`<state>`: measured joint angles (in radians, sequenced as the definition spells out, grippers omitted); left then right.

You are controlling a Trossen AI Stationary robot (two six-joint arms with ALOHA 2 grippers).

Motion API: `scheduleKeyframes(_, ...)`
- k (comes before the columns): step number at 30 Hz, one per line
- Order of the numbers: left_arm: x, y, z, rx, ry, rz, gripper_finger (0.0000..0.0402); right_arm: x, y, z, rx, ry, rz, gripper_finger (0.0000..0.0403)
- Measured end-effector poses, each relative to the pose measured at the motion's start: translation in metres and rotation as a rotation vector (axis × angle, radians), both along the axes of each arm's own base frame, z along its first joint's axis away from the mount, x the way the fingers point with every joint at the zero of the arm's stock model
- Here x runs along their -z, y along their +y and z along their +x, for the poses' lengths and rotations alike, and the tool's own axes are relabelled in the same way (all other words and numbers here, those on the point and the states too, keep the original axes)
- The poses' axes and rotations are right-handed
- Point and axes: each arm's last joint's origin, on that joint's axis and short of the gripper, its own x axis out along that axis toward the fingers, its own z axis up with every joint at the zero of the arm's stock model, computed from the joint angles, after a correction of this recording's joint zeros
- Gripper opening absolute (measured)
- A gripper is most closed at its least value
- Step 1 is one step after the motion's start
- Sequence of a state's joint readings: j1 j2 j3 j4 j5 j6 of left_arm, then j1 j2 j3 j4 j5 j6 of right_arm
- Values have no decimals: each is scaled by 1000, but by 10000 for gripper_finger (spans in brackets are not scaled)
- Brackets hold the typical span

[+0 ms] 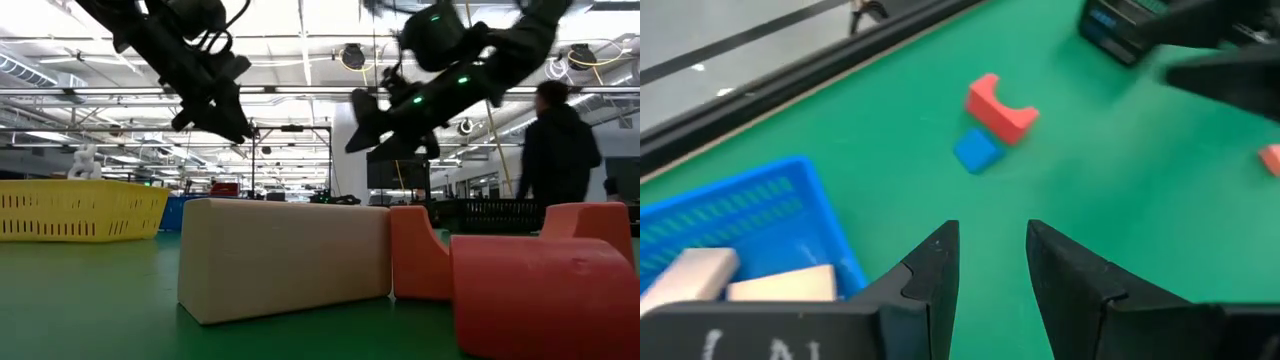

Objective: Sort & place blocks by color
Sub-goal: Put the top red block into the yellow bin

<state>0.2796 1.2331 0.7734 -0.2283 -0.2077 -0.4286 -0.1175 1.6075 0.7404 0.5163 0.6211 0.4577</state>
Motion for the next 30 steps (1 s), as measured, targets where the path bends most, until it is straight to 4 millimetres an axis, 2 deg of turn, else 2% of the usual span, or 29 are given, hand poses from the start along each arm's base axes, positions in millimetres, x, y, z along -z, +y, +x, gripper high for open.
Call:
scheduleKeyframes(5,0,-17,5,66,-3,-5,122,7,-23,18,71,68,96,226)
scheduleKeyframes(10,0,-29,7,112,-5,-8,122,19,-48,32,30,30,291,226)
scheduleKeyframes(13,0,-34,8,130,-5,-8,122,27,-59,39,31,23,337,227)
scheduleKeyframes(25,0,-39,9,147,-5,-9,122,52,-77,45,96,66,374,227)
scheduleKeyframes(30,0,-39,9,146,-6,-8,122,51,-78,44,89,80,352,226)
